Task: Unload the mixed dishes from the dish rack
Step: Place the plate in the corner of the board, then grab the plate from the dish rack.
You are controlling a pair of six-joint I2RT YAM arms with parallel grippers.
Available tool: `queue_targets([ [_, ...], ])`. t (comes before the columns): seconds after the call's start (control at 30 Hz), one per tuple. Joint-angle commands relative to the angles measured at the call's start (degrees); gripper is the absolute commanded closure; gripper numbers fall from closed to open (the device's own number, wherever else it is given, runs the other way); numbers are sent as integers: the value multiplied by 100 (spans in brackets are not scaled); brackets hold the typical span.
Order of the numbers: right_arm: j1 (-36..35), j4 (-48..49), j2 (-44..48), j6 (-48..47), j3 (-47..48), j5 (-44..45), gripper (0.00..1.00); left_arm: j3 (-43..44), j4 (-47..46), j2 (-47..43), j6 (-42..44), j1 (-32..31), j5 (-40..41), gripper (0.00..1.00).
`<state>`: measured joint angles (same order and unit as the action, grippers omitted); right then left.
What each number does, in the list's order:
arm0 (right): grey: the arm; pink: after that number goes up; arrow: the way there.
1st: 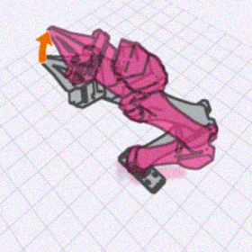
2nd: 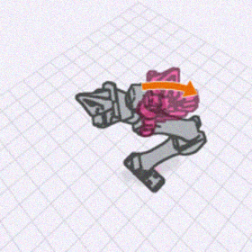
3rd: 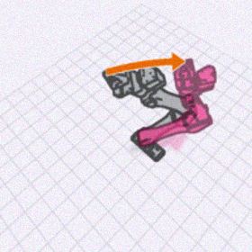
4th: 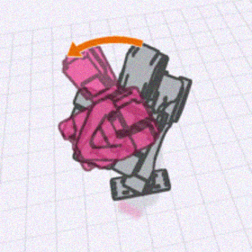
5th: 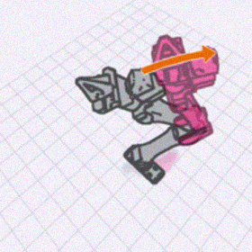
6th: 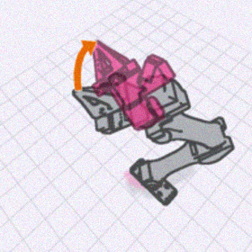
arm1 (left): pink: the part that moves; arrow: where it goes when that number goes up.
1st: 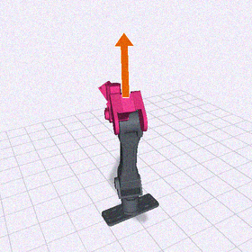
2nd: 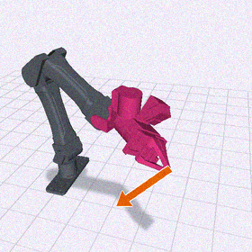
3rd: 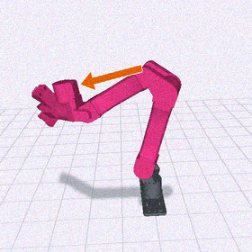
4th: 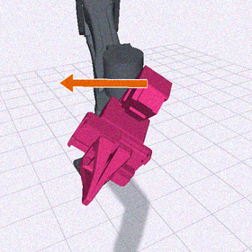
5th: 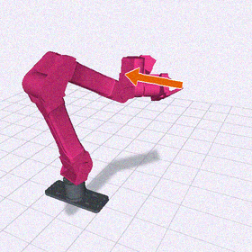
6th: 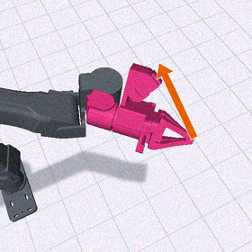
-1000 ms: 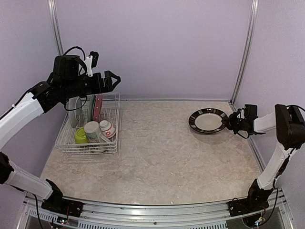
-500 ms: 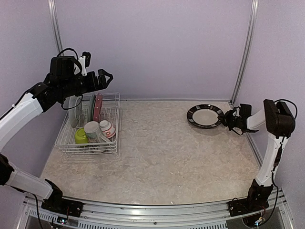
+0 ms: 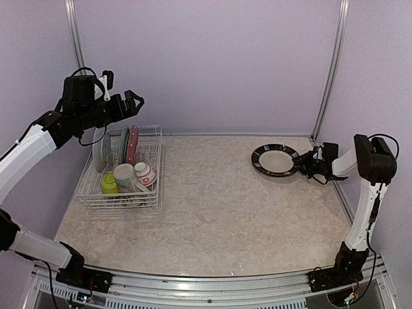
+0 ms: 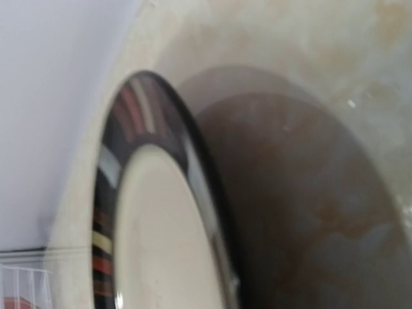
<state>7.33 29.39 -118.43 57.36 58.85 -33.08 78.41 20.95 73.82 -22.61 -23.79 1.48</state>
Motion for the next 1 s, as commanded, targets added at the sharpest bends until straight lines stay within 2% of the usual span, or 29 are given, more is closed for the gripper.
queue_targets([
  [0.0,49,-496,32,-481,148,105,67,-55,-65,-95,-50,80,29,1],
  [0.2,49,-1274,303,-995,77,431,39,-54,-56,-172,-67,142,115,1],
  [0.37,46,-1813,770,-1352,-293,741,26,-47,-39,-240,-109,299,110,1],
  [0.5,30,-2051,1431,-1636,-974,977,23,-14,5,-279,-239,636,-14,1],
  [0.67,-117,-2682,2376,-2116,-1494,1390,23,50,101,-248,-612,1424,-544,1],
  [0.97,-616,-3840,3588,-2599,-1412,1880,22,683,776,530,-800,2823,-1189,1],
])
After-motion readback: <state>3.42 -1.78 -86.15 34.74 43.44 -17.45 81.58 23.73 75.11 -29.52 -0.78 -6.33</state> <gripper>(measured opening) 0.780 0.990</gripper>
